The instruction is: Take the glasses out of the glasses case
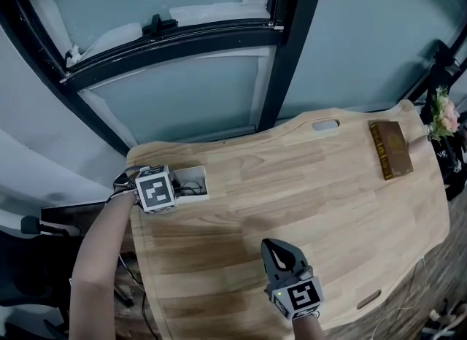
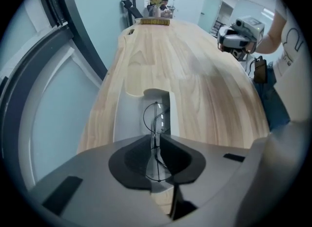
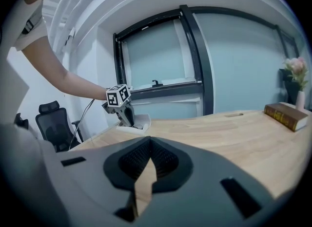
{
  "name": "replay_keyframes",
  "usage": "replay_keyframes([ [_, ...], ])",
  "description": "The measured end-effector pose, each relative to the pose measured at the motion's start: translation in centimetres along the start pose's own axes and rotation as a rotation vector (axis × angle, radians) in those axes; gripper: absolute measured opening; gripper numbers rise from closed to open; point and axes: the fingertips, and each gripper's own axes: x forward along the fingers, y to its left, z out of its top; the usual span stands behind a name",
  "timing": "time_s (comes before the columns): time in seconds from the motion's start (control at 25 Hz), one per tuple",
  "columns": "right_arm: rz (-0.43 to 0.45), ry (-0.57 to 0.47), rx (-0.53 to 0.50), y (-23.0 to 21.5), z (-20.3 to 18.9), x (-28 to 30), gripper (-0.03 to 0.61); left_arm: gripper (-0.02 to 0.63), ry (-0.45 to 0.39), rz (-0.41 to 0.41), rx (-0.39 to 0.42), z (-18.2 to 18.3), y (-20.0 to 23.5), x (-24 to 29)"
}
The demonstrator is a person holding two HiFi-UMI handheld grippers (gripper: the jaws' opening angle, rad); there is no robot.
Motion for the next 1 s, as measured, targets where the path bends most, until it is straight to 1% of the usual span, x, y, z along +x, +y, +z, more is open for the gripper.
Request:
replay_keyframes([
  [0.12, -0.010, 0.004, 0.001, -0.4, -0.3, 0.2, 0.011, 0.067, -0.010, -0.063, -0.034, 0.3, 0.1, 0.3],
  [0.2, -0.012, 0.006, -0.001, -0.3, -0.3, 0.2, 0.011, 0.044, -0.021, -0.099, -0.057, 0.5, -0.1, 0.6],
  [0.28, -0.010, 0.007, -0.004, 0.1, -0.2, 0.3, 0.011, 0.043, -0.018, -0.116, -0.061, 0.5, -0.1, 0.5],
  [0.36, -0.007, 0.009, -0.007, 0.4, 0.0, 0.2, 0.011, 0.034, -0.014, -0.107, -0.053, 0.5, -0.1, 0.3],
  [0.48, -0.005, 0.012, -0.010, 1.0, 0.2, -0.1, 0.011, 0.025, -0.005, -0.053, -0.023, 0.5, -0.1, -0.1],
  [0.64, -0.008, -0.001, -0.023, 1.7, 1.1, -0.6, 0.011, 0.023, -0.022, 0.060, -0.007, 0.5, 0.4, -1.8],
  [0.76, -0.016, -0.017, -0.035, 2.3, 2.1, -1.4, 0.011, 0.021, -0.037, 0.141, -0.017, 0.6, 0.8, -3.8],
  [1.0, -0.022, -0.063, -0.078, 4.3, 4.6, -4.0, 0.011, 0.021, -0.072, 0.227, -0.040, 0.8, -0.7, -7.7],
])
